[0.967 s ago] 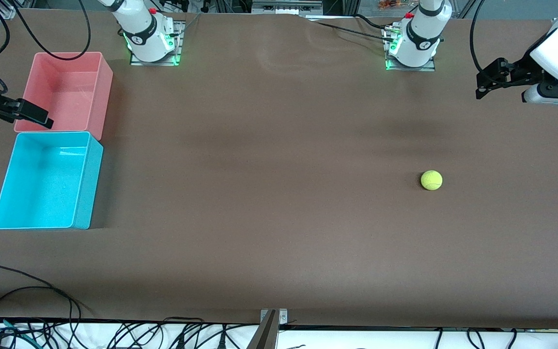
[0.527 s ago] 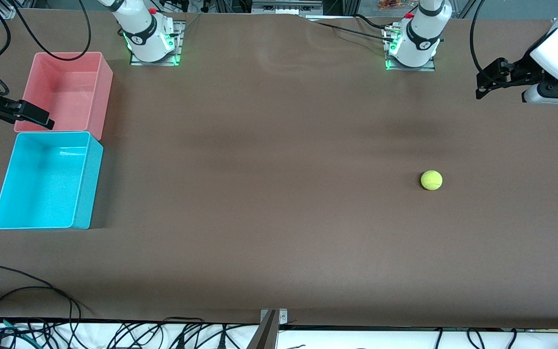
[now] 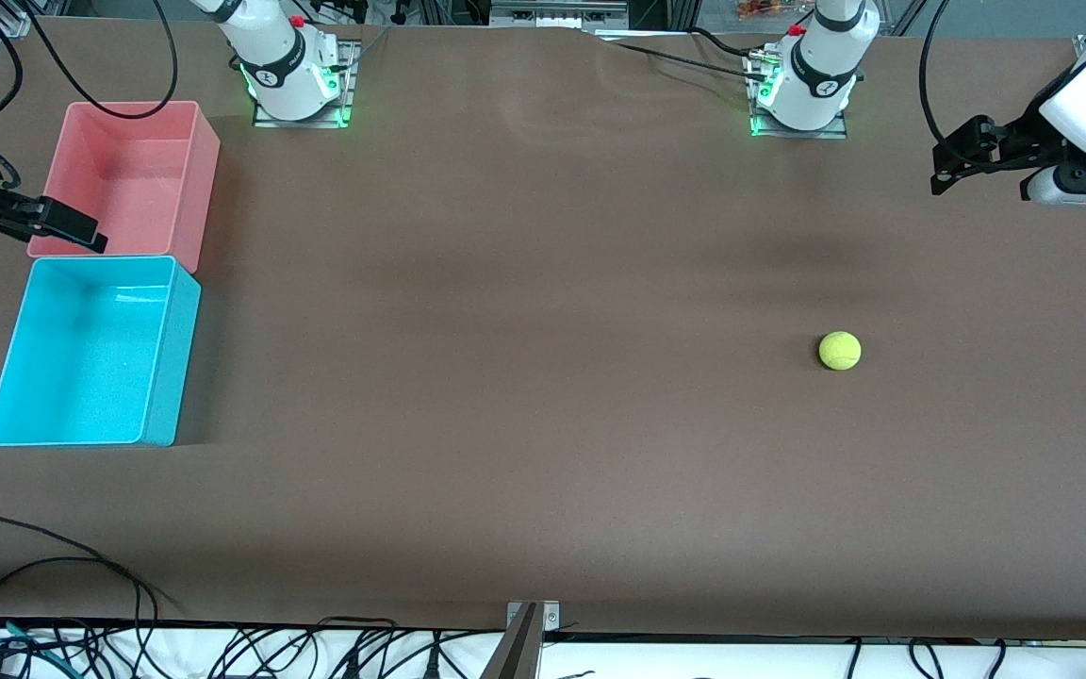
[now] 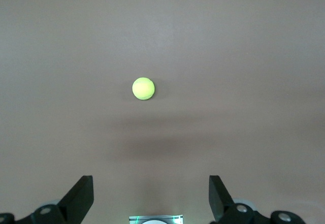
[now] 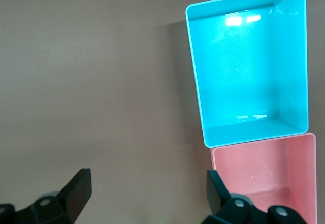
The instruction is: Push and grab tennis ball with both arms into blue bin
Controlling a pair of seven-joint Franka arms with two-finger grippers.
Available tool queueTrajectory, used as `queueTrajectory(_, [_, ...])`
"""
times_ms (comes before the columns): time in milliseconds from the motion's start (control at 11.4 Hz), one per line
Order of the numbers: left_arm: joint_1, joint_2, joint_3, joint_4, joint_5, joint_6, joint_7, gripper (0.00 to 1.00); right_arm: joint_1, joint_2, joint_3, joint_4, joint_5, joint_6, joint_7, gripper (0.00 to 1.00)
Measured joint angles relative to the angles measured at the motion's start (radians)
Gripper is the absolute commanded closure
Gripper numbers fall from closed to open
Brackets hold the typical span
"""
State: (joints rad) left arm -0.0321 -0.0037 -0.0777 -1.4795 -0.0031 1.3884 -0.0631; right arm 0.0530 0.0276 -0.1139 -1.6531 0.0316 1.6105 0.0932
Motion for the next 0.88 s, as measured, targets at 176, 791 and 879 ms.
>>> queueTrajectory(176, [0.0,0.002,-0.001,0.0,0.0,0.0,0.0,0.0,0.0,0.0,0.0,0.0,0.0,0.0,0.0,0.0])
queueTrajectory(791, [-0.005,0.038,-0.002,-0.007,0.0,0.0,0.0,0.0,0.0,0.0,0.0,0.003,0.0,0.0,-0.001,0.0])
queueTrajectory(879, [-0.005,0.037,-0.002,-0.014,0.0,0.004,0.0,0.0,0.0,0.0,0.0,0.004,0.0,0.0,-0.002,0.0])
